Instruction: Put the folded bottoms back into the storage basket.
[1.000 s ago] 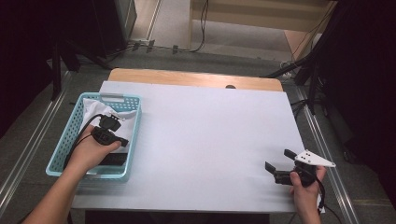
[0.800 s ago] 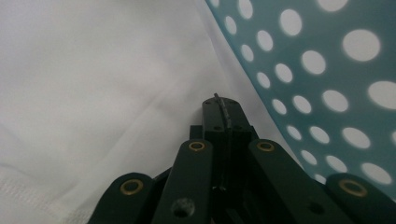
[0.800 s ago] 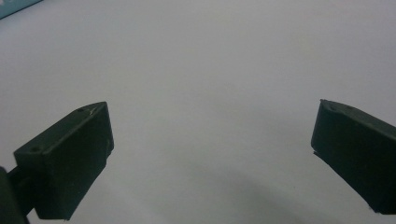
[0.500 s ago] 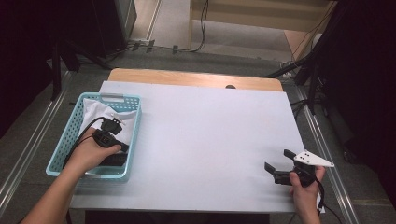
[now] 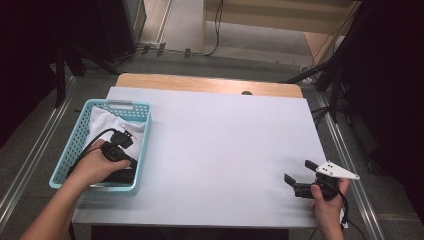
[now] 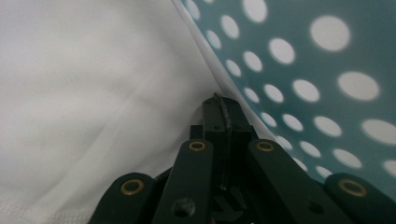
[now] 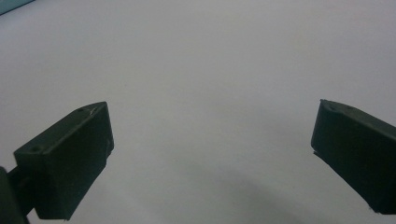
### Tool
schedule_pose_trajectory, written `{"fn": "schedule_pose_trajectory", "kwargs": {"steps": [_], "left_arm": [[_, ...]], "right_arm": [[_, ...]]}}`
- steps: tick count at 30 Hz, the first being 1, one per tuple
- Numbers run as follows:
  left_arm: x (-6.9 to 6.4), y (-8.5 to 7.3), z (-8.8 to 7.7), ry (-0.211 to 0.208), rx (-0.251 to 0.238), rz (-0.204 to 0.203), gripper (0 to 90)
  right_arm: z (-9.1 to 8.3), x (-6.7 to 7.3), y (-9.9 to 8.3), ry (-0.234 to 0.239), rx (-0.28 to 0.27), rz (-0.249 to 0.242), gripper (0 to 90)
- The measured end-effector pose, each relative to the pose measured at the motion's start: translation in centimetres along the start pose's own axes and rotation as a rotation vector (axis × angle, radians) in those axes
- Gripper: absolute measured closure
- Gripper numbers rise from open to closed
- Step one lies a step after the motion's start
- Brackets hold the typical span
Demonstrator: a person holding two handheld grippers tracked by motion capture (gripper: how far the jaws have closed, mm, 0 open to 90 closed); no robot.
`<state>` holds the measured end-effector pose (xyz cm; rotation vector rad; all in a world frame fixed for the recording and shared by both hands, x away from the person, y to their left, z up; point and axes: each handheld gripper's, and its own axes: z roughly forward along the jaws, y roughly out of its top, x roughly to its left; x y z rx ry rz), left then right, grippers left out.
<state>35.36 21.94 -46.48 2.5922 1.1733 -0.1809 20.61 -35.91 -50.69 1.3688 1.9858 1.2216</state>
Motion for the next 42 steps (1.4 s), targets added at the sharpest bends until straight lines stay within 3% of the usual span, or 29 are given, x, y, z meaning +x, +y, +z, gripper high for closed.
{"fn": "schedule_pose_trajectory", "kwargs": {"steps": [5, 6, 8, 11, 17, 19, 22, 25, 27, 29, 31, 35, 39, 42], "left_arm": [[0.3, -0.1, -0.2, -0.002, -0.021, -0.009, 90.0], [0.5, -0.1, -0.5, 0.025, -0.057, -0.021, 90.0], [1.2, 0.0, -1.4, 0.035, -0.136, -0.056, 80.3], [2.2, 0.3, -2.8, 0.083, -0.244, -0.103, 80.6], [2.8, 2.1, -4.2, 0.168, -0.413, -0.194, 87.6], [3.2, 2.7, -4.0, 0.168, -0.427, -0.222, 89.4], [4.0, 3.4, -2.5, 0.172, -0.382, -0.239, 88.2], [5.3, 3.6, -1.2, 0.127, -0.406, -0.293, 85.2], [5.8, 3.5, -0.5, 0.147, -0.412, -0.32, 85.4], [5.9, 3.4, -0.2, 0.163, -0.402, -0.313, 89.7], [5.4, 3.2, -0.8, 0.169, -0.432, -0.301, 90.0], [3.7, 3.1, -2.8, 0.209, -0.466, -0.24, 90.0], [2.4, 2.7, -5.3, 0.244, -0.529, -0.225, 90.0], [2.0, 2.4, -6.3, 0.244, -0.543, -0.229, 90.0]], "right_arm": [[-0.1, 0.0, 0.0, -0.001, -0.002, 0.0, 0.0], [-0.1, 0.0, 0.0, -0.001, -0.003, 0.0, 0.0], [-0.2, -0.1, 0.1, -0.005, -0.009, -0.003, 0.0], [-0.3, -0.2, 0.1, -0.006, -0.013, 0.002, 0.0], [-0.2, -0.1, 0.0, -0.007, -0.01, 0.0, 0.0], [-0.1, -0.1, 0.0, -0.005, -0.01, -0.003, 0.0], [-0.1, -0.1, 0.0, -0.004, -0.008, 0.003, 0.0], [-0.1, -0.2, 0.0, -0.002, -0.008, 0.0, 0.0], [-0.1, -0.2, 0.0, -0.004, -0.009, 0.0, 0.0], [-0.2, -0.2, 0.0, -0.008, -0.012, -0.002, 0.0], [-0.3, -0.3, 0.0, -0.009, -0.012, 0.002, 0.0], [-0.3, -0.6, -0.2, -0.015, -0.012, 0.007, 0.0], [-0.2, -0.4, -0.1, -0.013, -0.008, 0.006, 0.0], [-0.2, -0.2, 0.1, -0.012, -0.013, -0.001, 0.0]]}}
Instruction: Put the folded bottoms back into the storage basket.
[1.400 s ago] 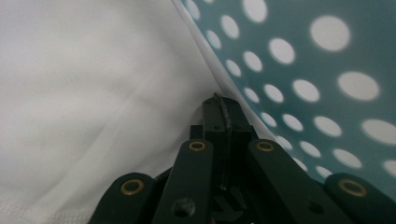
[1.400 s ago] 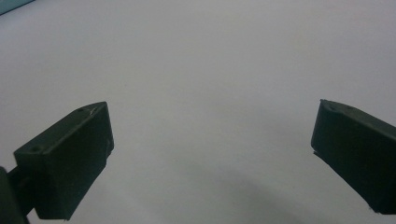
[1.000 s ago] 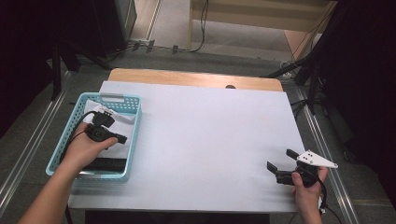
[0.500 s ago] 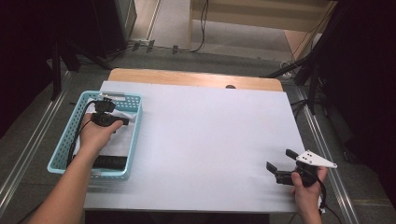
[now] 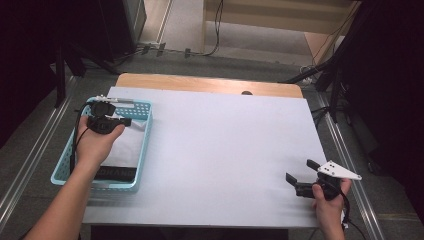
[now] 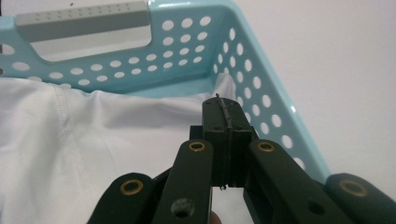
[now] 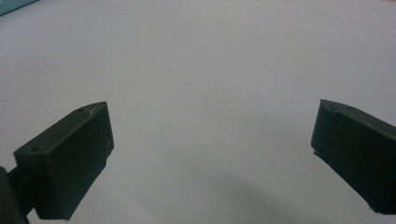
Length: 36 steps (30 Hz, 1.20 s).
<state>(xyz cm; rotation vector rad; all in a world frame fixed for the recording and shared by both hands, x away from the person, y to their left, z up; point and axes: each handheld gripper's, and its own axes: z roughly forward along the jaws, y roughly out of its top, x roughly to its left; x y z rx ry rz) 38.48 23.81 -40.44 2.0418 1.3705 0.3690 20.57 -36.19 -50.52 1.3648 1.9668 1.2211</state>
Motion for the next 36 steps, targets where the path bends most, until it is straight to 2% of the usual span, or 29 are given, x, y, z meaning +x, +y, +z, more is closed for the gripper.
{"fn": "schedule_pose_trajectory", "kwargs": {"steps": [2, 5, 8, 10, 14, 15, 18, 20, 23, 26, 27, 29, 33, 36], "left_arm": [[-0.5, 0.2, -0.7, 0.019, -0.004, 0.023, 90.0], [-1.4, 0.7, -1.8, 0.019, -0.019, 0.05, 90.0], [-1.7, 1.4, -1.5, 0.036, 0.011, 0.067, 90.0], [-1.0, 1.8, -0.1, 0.005, 0.069, 0.03, 90.0], [0.4, 2.4, 2.8, 0.015, 0.183, -0.009, 90.0], [0.4, 2.6, 3.4, 0.021, 0.203, -0.004, 90.0], [-0.1, 2.8, 5.4, 0.05, 0.298, 0.051, 90.0], [-0.3, 2.9, 6.6, 0.066, 0.358, 0.064, 90.0], [0.1, 2.9, 7.9, 0.068, 0.391, 0.031, 90.0], [0.3, 2.8, 8.8, 0.05, 0.367, 0.006, 89.9], [0.3, 2.8, 8.9, 0.042, 0.314, -0.02, 89.8], [0.6, 2.8, 9.1, -0.016, 0.224, -0.088, 89.6], [0.7, 2.6, 9.4, 0.019, 0.176, -0.1, 88.1], [0.9, 3.1, 7.6, 0.043, 0.104, -0.092, 88.1]], "right_arm": [[-0.1, 0.1, 0.1, 0.0, -0.003, 0.0, 0.0], [-0.2, 0.1, 0.1, -0.003, -0.008, -0.002, 0.0], [-0.3, -0.1, 0.1, -0.003, -0.012, 0.003, 0.0], [-0.3, -0.1, 0.1, -0.001, -0.016, -0.003, 0.0], [-0.4, 0.0, 0.1, -0.002, -0.02, -0.005, 0.0], [-0.4, 0.0, 0.1, -0.004, -0.019, -0.004, 0.0], [-0.3, -0.2, 0.0, -0.005, -0.016, 0.004, 0.0], [-0.2, -0.3, 0.0, -0.004, -0.013, 0.002, 0.0], [-0.2, -0.3, -0.1, -0.003, -0.012, 0.001, 0.0], [-0.2, -0.3, -0.1, -0.004, -0.011, 0.001, 0.0], [-0.2, -0.2, -0.1, -0.005, -0.01, 0.002, 0.0], [-0.2, -0.3, -0.1, -0.005, -0.012, -0.001, 0.0], [-0.2, -0.3, -0.1, -0.006, -0.012, 0.001, 0.0], [-0.2, -0.4, -0.2, -0.006, -0.012, 0.007, 0.0]]}}
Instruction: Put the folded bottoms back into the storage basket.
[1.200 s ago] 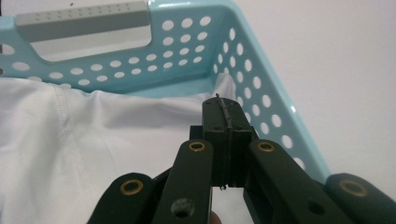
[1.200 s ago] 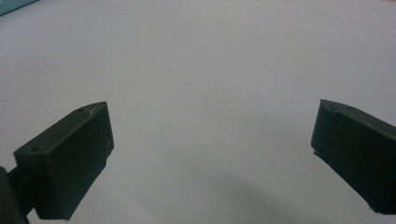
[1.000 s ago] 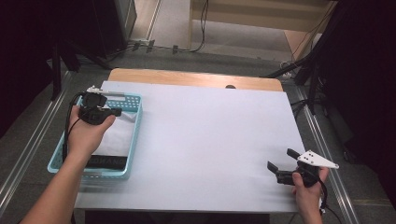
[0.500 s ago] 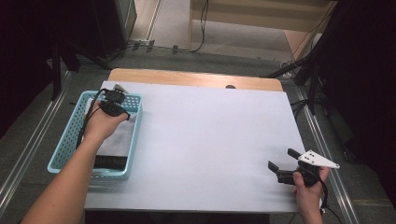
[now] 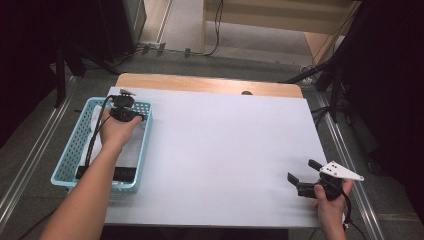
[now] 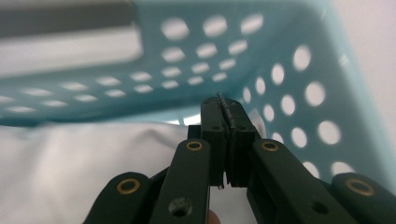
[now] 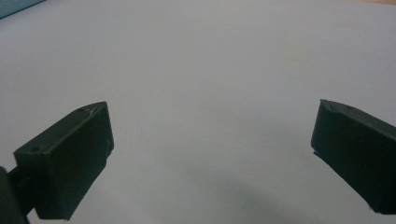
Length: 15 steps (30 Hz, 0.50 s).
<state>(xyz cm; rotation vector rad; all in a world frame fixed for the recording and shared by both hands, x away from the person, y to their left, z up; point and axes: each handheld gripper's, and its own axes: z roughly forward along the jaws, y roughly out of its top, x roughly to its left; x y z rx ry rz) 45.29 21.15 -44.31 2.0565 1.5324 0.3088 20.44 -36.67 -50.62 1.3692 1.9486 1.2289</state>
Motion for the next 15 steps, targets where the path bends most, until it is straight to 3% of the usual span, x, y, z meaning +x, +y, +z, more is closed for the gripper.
{"fn": "schedule_pose_trajectory", "kwargs": {"steps": [2, 4, 7, 10, 12, 15], "left_arm": [[0.0, 0.1, -1.4, -0.004, -0.028, 0.024, 88.1], [0.0, -0.1, -2.2, -0.009, -0.008, 0.047, 88.6], [0.0, -0.8, -1.4, 0.0, 0.104, 0.078, 89.7], [0.2, -1.7, 0.5, -0.017, 0.208, 0.072, 89.8], [0.0, -1.9, 1.4, -0.033, 0.216, 0.065, 89.8], [-0.2, -1.6, 1.9, -0.06, 0.187, 0.039, 89.5]], "right_arm": [[0.0, -0.1, -0.1, -0.001, 0.002, -0.004, 0.0], [0.1, -0.2, -0.1, -0.001, 0.005, -0.003, 0.0], [0.2, -0.1, 0.0, 0.001, 0.004, -0.005, 0.0], [0.1, 0.2, 0.2, 0.001, 0.001, -0.009, 0.0], [0.0, 0.3, 0.3, 0.002, -0.004, -0.013, 0.0], [-0.1, 0.2, 0.3, -0.002, -0.005, -0.006, 0.0]]}}
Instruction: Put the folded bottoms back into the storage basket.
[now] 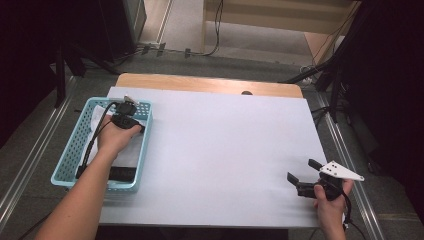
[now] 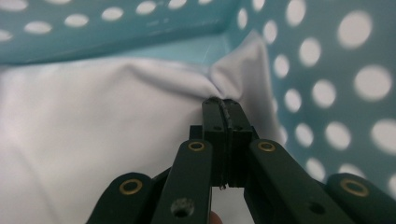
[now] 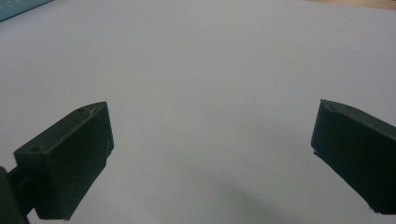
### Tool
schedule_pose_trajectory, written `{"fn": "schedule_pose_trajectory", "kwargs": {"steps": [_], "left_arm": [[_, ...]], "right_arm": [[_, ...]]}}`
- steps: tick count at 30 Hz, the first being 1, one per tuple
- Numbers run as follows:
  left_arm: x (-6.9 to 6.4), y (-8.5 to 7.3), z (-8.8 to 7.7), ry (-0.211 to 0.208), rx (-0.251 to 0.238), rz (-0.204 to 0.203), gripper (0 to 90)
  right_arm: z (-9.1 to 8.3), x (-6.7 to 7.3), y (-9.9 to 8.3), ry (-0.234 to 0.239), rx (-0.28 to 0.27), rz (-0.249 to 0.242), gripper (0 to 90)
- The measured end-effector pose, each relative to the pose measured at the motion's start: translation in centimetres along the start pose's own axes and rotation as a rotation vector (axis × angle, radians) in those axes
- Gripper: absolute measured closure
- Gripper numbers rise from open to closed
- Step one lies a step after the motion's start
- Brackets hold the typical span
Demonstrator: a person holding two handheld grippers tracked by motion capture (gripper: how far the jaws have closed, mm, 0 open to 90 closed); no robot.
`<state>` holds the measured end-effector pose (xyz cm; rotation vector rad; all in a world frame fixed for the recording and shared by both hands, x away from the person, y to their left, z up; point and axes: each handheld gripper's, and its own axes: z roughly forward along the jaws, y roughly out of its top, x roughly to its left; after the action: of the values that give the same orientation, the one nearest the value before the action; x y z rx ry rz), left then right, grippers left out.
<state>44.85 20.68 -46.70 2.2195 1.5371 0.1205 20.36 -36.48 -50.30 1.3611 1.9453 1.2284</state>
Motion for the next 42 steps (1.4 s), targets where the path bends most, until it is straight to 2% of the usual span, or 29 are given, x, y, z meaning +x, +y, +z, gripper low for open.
{"fn": "schedule_pose_trajectory", "kwargs": {"steps": [2, 3, 5, 7, 8, 10, 12, 14, 19, 21, 25, 27, 30, 33, 35, 38, 42], "left_arm": [[0.1, 0.3, 0.1, -0.02, -0.036, -0.036, 89.2], [0.2, 0.4, 0.2, -0.016, -0.049, -0.048, 88.6], [0.5, 0.5, 0.6, 0.017, -0.08, -0.072, 88.2], [0.8, 0.5, 0.8, 0.013, -0.104, -0.109, 88.2], [0.8, 0.5, 0.8, 0.015, -0.115, -0.111, 88.1], [0.5, 0.6, 0.3, 0.002, -0.146, -0.086, 86.0], [0.1, 0.6, -0.8, 0.002, -0.2, -0.076, 80.3], [-0.4, 0.4, -2.3, 0.007, -0.254, -0.055, 68.0], [-1.2, -0.9, -5.0, 0.0, -0.368, 0.013, 48.1], [-1.4, -1.6, -5.8, -0.013, -0.413, 0.021, 40.7], [-1.9, -2.8, -7.0, -0.039, -0.466, 0.038, 23.7], [-2.5, -3.7, -7.6, -0.055, -0.494, 0.065, 11.8], [-3.0, -5.1, -8.4, -0.099, -0.543, 0.078, 5.4], [-3.7, -6.5, -9.0, -0.108, -0.572, 0.096, 0.0], [-3.9, -7.3, -9.3, -0.118, -0.597, 0.098, 0.0], [-4.5, -8.9, -9.9, -0.131, -0.613, 0.124, 0.0], [-4.8, -10.9, -10.4, -0.143, -0.652, 0.132, 0.0]], "right_arm": [[0.1, -0.1, -0.1, -0.002, 0.002, 0.005, 0.0], [0.1, -0.2, -0.2, -0.004, 0.005, 0.006, 0.0], [0.2, -0.3, -0.2, -0.003, 0.008, 0.003, 0.0], [0.2, -0.3, -0.2, -0.001, 0.006, 0.001, 0.0], [0.2, -0.3, -0.2, -0.001, 0.005, 0.001, 0.0], [0.2, -0.3, -0.2, 0.001, 0.003, 0.002, 0.0], [0.1, -0.4, -0.3, -0.001, 0.004, 0.003, 0.0], [0.1, -0.5, -0.3, -0.003, 0.003, 0.008, 0.0], [-0.1, -0.5, -0.2, -0.003, -0.006, 0.004, 0.0], [-0.1, -0.4, -0.1, -0.007, -0.009, 0.002, 0.0], [-0.1, -0.2, 0.0, -0.008, -0.011, 0.0, 0.0], [-0.2, -0.2, 0.0, -0.006, -0.016, -0.009, 0.0], [-0.3, -0.1, 0.0, -0.008, -0.017, -0.004, 0.0], [-0.3, -0.2, 0.0, -0.01, -0.02, -0.001, 0.0], [-0.4, -0.2, 0.0, -0.011, -0.022, -0.008, 0.0], [-0.4, -0.1, 0.1, -0.009, -0.026, -0.007, 0.0], [-0.5, -0.1, 0.0, -0.014, -0.031, -0.007, 0.0]]}}
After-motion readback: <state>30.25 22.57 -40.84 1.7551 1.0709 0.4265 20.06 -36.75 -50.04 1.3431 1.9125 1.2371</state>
